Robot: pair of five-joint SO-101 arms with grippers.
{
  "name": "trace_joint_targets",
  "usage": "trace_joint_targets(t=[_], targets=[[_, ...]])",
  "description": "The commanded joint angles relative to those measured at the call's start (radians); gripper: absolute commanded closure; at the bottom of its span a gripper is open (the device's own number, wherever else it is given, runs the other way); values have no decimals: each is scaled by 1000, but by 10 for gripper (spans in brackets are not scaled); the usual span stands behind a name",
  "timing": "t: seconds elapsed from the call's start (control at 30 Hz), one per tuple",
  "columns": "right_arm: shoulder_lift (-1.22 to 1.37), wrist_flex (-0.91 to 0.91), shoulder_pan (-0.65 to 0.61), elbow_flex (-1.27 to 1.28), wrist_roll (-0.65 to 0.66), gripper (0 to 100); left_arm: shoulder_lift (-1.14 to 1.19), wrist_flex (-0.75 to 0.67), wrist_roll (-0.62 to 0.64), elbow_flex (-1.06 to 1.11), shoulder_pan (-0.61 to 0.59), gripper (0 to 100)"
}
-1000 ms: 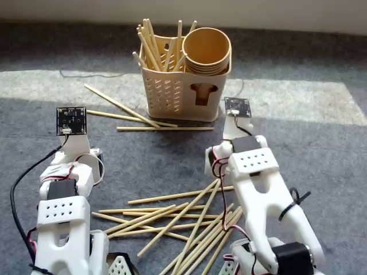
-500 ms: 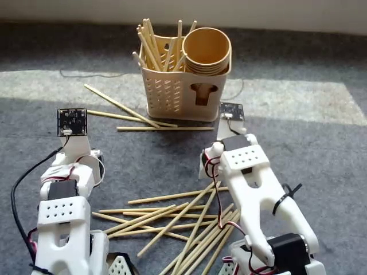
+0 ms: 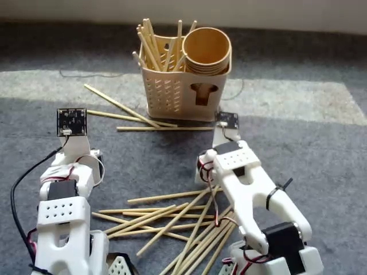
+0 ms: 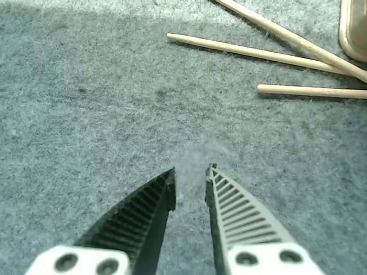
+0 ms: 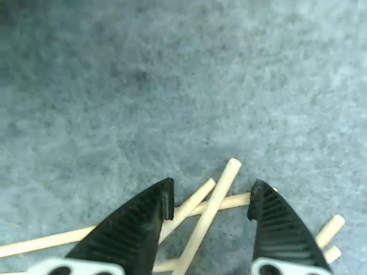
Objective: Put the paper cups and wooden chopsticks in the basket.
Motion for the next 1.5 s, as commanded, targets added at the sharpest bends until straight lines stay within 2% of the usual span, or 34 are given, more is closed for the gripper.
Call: trace_joint_targets(t=[0.0, 0.13, 0.3, 0.6, 0.73, 1.47], targets=[[65, -10, 15, -44, -11, 789, -16, -18, -5, -7, -10, 895], [68, -10, 25, -48, -11, 807, -16, -18, -5, -7, -10, 895], [68, -10, 25, -50, -11, 927, -16, -18, -5, -7, -10, 895], [47, -8, 82, -51, -9, 944, -16, -18, -5, -7, -10, 895], [-45, -8, 85, -44, -8, 996, -16, -18, -5, -7, -10, 895], [-351, 39, 81, -22, -6, 993, -16, -18, -5, -7, -8, 895]])
